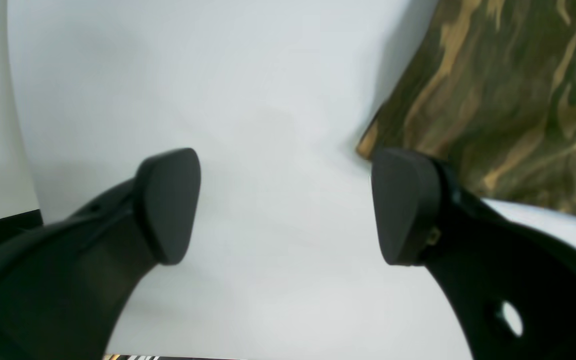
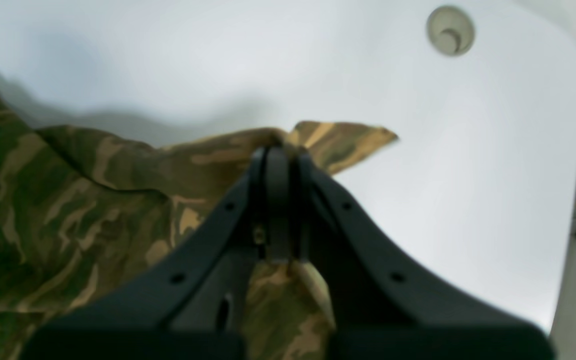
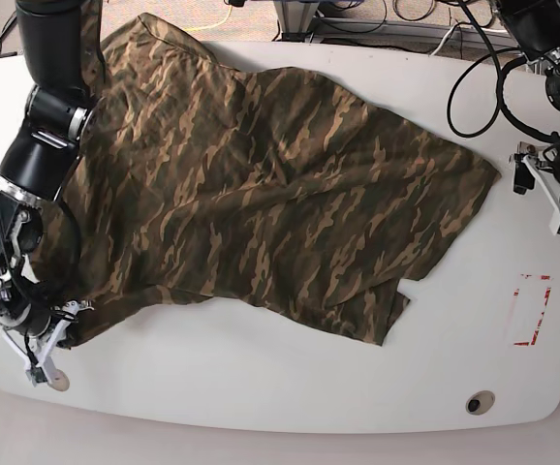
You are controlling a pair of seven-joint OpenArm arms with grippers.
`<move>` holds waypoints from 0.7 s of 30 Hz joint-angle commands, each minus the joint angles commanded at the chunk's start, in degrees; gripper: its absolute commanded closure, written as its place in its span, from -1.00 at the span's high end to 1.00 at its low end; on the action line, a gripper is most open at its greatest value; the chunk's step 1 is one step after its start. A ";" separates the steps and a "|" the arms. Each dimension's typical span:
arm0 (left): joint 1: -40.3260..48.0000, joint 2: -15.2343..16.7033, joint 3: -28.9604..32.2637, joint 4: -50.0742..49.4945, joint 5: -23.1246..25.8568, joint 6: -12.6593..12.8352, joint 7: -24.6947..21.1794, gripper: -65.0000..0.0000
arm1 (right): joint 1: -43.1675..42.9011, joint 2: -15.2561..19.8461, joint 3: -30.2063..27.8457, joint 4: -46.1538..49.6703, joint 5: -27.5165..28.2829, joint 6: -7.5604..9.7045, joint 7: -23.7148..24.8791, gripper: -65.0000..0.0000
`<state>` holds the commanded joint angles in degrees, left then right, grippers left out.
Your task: Layout the t-shirt on the table in an organized manner, then fold the t-shirt properly
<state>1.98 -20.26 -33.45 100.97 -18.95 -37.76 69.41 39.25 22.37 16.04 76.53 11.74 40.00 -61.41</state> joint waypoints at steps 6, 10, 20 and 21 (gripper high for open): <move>0.44 0.00 0.00 0.09 0.00 0.00 0.00 0.56 | 0.62 -0.53 -5.71 -4.48 -4.84 0.00 6.07 -0.51; 0.53 -0.09 0.00 0.09 0.00 0.00 0.00 0.56 | 1.14 -0.53 -6.07 -9.05 -7.21 0.00 10.64 0.53; 0.53 -0.18 0.00 0.26 0.00 0.00 0.00 0.56 | -3.16 2.99 -5.80 -0.26 -7.12 0.00 8.62 1.00; 0.53 -0.18 0.00 0.26 0.00 0.00 0.00 0.56 | -4.13 3.25 -5.80 1.76 -7.12 0.00 7.47 1.00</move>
<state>2.51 -20.44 -33.45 101.23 -18.95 -37.76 69.41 35.12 25.63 10.24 78.29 4.62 40.00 -53.93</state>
